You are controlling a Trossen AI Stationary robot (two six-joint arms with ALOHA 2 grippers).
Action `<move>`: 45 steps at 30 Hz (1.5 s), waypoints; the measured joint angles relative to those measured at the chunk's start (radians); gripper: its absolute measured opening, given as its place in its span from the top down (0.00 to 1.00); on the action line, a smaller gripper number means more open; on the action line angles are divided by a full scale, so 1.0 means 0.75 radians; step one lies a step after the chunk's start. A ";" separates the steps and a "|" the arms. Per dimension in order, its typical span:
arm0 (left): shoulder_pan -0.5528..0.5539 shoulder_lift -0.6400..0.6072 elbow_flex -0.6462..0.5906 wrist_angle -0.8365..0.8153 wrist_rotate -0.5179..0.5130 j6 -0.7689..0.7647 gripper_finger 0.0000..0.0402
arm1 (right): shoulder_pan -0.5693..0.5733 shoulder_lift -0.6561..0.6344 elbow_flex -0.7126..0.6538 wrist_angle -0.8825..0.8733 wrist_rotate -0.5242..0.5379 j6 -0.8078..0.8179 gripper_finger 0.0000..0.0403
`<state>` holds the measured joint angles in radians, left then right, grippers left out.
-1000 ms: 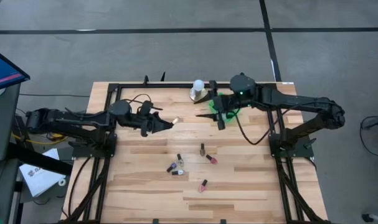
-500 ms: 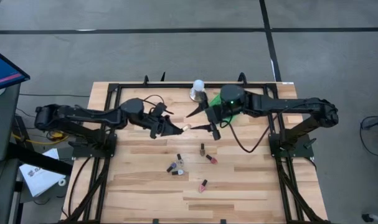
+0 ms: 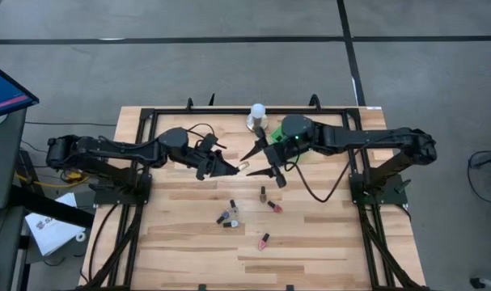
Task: Pick & Place Nail Polish
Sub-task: Put the yellow nail polish bottle into the green bin
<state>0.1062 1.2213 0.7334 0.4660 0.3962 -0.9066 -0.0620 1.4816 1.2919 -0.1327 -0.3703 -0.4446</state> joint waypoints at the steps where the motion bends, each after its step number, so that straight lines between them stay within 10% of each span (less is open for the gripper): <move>1: 0.000 0.000 0.000 0.000 0.000 0.000 0.86 | 0.000 0.013 0.006 0.019 -0.001 0.000 0.49; 37: -0.001 -0.001 0.000 0.006 0.000 -0.001 0.85 | -0.017 0.016 0.002 -0.053 0.003 0.003 0.86; 45: 0.000 -0.002 0.001 0.017 -0.078 0.011 0.71 | -0.059 0.007 0.002 -0.063 0.017 0.113 0.86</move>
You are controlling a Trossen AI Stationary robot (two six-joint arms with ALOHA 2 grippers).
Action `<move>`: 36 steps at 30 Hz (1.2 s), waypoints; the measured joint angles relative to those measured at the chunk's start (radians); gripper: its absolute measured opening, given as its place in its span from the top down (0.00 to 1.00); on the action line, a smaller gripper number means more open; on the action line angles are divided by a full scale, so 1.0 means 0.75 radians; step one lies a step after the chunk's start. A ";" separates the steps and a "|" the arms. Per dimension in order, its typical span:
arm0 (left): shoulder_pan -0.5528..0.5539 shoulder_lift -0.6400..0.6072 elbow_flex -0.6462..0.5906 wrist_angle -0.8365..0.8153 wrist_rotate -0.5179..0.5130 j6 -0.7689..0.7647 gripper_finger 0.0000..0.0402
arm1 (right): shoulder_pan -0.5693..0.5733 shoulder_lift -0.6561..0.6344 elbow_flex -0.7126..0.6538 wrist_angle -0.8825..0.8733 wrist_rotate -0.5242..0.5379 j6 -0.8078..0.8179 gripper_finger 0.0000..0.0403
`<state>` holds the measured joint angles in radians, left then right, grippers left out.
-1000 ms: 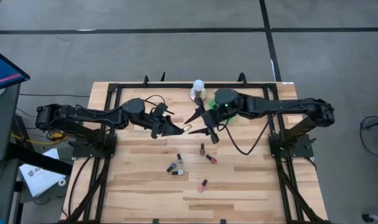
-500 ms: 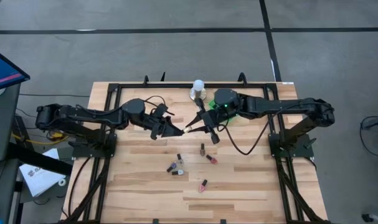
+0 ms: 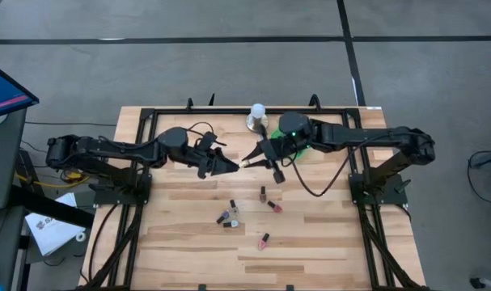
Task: Pick & Place Nail Polish
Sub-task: Put the yellow nail polish bottle into the green bin
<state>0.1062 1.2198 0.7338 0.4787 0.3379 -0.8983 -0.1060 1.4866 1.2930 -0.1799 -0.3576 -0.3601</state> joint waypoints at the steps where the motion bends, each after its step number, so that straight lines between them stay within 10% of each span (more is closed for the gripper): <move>1: 0.001 0.000 0.000 -0.001 -0.002 0.000 0.68 | -0.010 -0.003 0.000 0.006 0.000 0.019 0.87; 9: 0.008 0.000 0.000 -0.006 0.002 0.003 0.52 | -0.121 -0.086 -0.002 -0.130 0.026 0.071 0.87; 18: 0.009 0.000 -0.001 -0.010 0.002 0.004 0.52 | -0.363 -0.217 0.002 -0.754 0.420 0.058 0.87; 36: 0.017 0.000 -0.003 -0.010 0.003 0.040 0.63 | -0.628 0.217 -0.014 -1.229 0.504 -0.019 0.87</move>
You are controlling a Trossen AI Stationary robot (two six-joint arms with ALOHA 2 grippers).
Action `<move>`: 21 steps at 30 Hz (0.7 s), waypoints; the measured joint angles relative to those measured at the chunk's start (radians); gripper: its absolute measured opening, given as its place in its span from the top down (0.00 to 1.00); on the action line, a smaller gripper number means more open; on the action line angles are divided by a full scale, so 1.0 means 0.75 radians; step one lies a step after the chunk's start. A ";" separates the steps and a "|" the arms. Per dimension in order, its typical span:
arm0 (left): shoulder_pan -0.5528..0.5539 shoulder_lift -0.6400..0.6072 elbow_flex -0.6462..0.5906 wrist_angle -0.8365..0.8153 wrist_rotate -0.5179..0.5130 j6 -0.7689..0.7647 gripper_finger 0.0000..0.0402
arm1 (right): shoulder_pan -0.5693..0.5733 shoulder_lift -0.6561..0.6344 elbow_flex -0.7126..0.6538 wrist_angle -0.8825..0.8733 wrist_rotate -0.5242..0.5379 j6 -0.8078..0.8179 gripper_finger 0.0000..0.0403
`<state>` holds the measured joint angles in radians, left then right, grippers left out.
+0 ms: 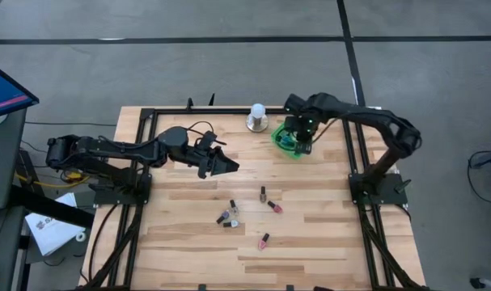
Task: Pick & Place Nail Polish
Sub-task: Put the yellow nail polish bottle into the green bin
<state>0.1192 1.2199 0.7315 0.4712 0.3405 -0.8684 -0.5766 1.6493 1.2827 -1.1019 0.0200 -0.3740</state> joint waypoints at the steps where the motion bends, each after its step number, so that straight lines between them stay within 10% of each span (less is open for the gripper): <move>1: 0.000 0.000 0.000 0.000 0.000 -0.001 0.63 | 0.000 0.026 0.000 -0.006 0.016 0.000 0.87; 21: 0.000 0.000 0.000 0.001 0.001 -0.002 0.63 | 0.012 0.228 0.001 -0.032 0.114 -0.068 0.83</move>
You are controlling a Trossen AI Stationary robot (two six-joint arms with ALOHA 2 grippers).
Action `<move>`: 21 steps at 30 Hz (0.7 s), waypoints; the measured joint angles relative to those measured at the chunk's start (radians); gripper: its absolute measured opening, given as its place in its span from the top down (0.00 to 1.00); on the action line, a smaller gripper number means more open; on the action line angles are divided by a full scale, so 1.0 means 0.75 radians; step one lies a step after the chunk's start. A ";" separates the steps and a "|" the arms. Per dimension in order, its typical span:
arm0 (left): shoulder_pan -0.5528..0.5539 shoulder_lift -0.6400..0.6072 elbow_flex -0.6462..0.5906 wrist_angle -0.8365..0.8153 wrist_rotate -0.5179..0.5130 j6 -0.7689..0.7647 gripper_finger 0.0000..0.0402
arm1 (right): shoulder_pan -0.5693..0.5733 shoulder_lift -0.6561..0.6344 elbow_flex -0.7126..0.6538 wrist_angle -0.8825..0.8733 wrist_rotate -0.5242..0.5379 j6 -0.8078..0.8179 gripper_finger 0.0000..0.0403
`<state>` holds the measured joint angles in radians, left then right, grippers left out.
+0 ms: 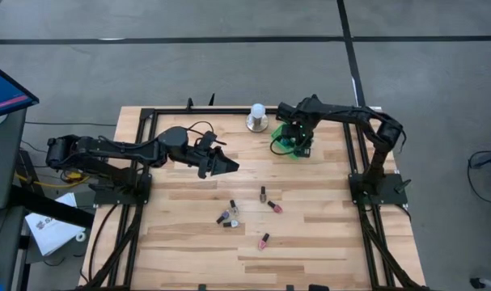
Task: Pick & Place Nail Polish
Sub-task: Put the yellow nail polish bottle into the green bin, then put the violet nail polish bottle into the green bin
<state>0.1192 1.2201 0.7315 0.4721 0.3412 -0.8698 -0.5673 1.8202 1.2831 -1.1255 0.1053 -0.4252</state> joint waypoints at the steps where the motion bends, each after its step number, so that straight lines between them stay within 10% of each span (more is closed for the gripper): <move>1: 0.000 0.000 0.000 0.000 0.000 0.000 0.63 | 0.001 0.000 0.000 -0.001 -0.001 -0.007 0.81; 16: -0.092 0.000 -0.001 -0.180 0.003 0.415 0.63 | 0.004 -0.077 0.034 0.003 -0.119 0.052 0.51; 21: -0.275 0.000 -0.001 -0.463 -0.231 0.773 0.63 | 0.007 -0.220 0.049 0.034 -0.150 0.079 0.50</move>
<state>-0.0868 1.2201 0.7307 0.1249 0.1677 -0.2904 -0.5621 1.6550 1.3197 -1.1000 -0.0071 -0.3656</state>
